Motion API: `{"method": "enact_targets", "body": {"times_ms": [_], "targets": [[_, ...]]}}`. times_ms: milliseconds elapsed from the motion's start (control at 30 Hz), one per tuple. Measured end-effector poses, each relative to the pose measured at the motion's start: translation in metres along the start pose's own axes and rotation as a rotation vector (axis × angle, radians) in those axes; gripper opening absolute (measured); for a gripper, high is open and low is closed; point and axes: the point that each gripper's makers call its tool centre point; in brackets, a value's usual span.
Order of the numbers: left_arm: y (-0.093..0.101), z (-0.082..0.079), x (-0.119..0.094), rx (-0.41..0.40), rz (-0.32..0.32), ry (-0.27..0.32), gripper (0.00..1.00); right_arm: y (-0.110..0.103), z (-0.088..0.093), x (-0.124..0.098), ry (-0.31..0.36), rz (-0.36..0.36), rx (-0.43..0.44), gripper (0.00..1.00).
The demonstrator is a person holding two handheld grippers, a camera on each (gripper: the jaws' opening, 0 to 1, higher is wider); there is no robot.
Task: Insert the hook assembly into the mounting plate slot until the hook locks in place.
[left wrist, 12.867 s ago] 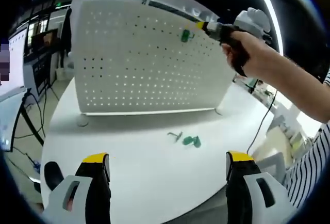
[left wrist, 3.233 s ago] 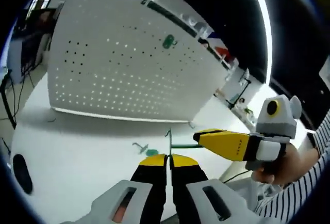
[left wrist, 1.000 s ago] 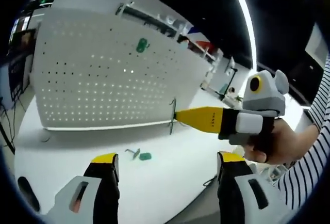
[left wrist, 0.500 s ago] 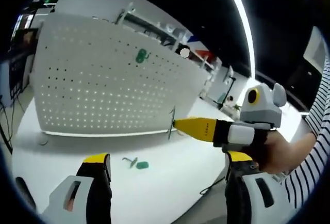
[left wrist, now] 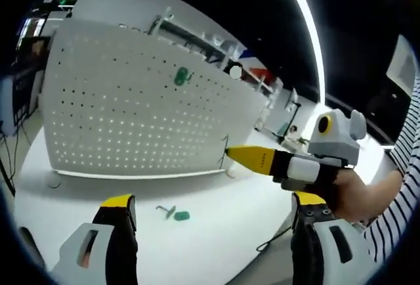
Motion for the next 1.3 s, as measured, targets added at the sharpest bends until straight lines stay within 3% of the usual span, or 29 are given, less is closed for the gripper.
{"method": "enact_targets", "body": {"times_ms": [167, 267, 667, 1033, 1300], "targets": [[-0.004, -0.001, -0.003, -0.006, -0.009, 0.001, 1.0, 0.011, -0.003, 0.004, 0.024, 0.05, -0.019, 0.0], [-0.006, -0.002, -0.004, -0.011, -0.015, 0.004, 1.0, 0.017, -0.018, 0.005, 0.073, 0.106, -0.092, 0.0], [-0.02, 0.004, -0.007, -0.032, -0.053, -0.006, 0.97, 0.051, -0.052, 0.016, 0.164, 0.236, -0.148, 0.0], [-0.021, 0.009, -0.004, -0.059, -0.051, -0.03, 0.96, 0.085, -0.071, 0.026, 0.2, 0.303, -0.149, 0.0], [-0.019, 0.011, -0.004, -0.04, -0.043, -0.045, 0.96, 0.119, -0.071, 0.027, 0.188, 0.369, -0.137, 0.0]]}}
Point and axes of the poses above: the point that each gripper's makers call its tool centre point, and the gripper's own axes: x roughly forward along the fingers, y roughly to its right, z roughly out of its underside, and after that the axes turned 11 degrees about -z, right-handed
